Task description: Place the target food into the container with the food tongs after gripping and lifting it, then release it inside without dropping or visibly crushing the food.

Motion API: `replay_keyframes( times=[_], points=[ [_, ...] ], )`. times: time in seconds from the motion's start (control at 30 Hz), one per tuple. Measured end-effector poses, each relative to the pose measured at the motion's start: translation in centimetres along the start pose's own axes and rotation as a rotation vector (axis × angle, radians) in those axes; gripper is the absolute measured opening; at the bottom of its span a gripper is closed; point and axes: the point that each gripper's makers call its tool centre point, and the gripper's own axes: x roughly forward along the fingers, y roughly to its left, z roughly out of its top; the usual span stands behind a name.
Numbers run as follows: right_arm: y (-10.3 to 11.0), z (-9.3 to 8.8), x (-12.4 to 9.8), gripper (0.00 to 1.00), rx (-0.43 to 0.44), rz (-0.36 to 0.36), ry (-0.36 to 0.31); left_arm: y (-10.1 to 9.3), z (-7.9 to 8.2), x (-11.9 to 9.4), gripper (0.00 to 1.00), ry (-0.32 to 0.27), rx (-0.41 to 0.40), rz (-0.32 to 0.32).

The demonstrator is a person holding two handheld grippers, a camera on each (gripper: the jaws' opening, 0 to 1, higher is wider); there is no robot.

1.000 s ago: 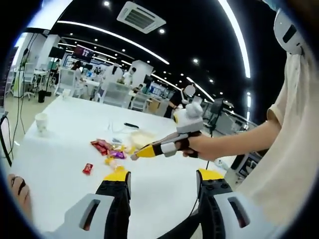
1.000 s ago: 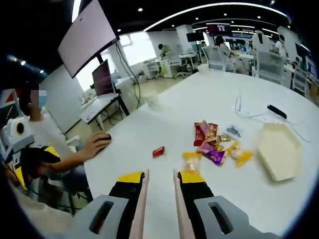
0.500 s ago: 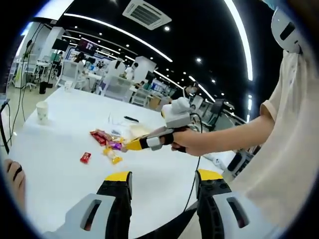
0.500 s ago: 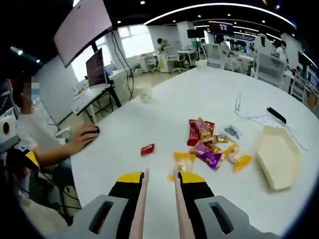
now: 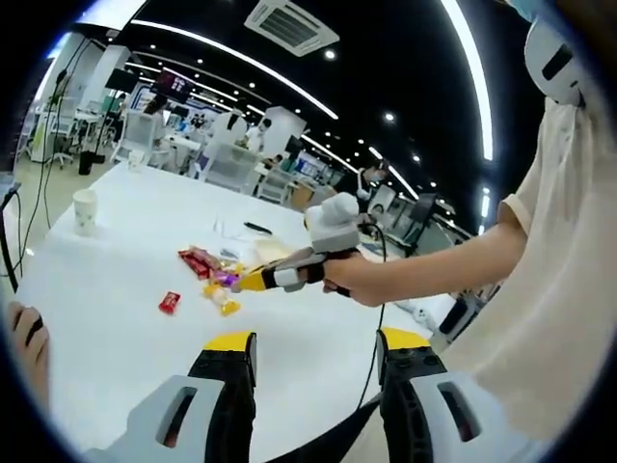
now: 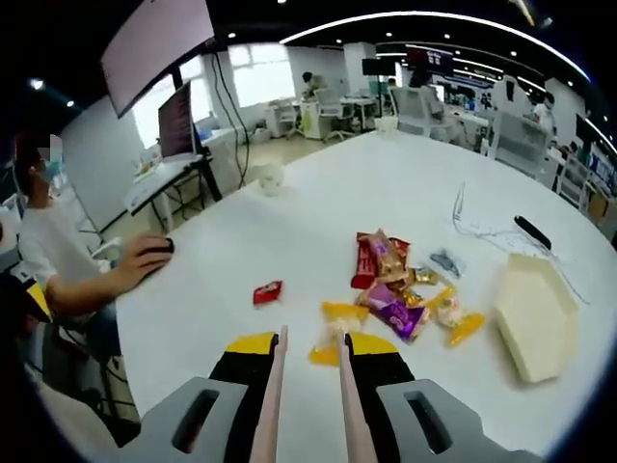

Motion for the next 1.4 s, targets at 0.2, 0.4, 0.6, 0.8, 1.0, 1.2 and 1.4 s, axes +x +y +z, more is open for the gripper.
replay_keyframes(
  times=[0.2,0.4,0.6,0.8,1.0,1.2,1.4],
  points=[
    [-1.3,-0.4,1.5,0.27,0.028,-0.017,0.019,0.8,0.4,-0.3,0.49,-0.015,-0.025,0.015],
    [-1.5,-0.8,2.7,0.27,0.039,-0.016,0.043,1.6,0.1,-0.5,0.49,-0.002,-0.038,0.021],
    [-1.7,-0.7,3.6,0.27,0.023,-0.032,0.059,2.1,0.5,-0.8,0.48,0.006,-0.039,0.016],
    [-1.6,-0.8,4.4,0.27,0.015,-0.041,0.069,2.7,0.8,-0.8,0.48,0.016,-0.036,0.014],
    [-1.7,-1.0,4.8,0.27,-0.077,-0.081,0.092,2.9,0.7,-0.8,0.48,0.022,-0.044,0.010],
    [-2.2,-1.3,4.7,0.27,-0.062,-0.104,0.105,3.1,0.6,-0.7,0.47,0.023,-0.053,0.007],
    [-2.9,-2.0,5.1,0.27,-0.015,-0.112,0.137,3.2,0.5,-0.7,0.47,0.022,-0.062,0.006]
  ],
)
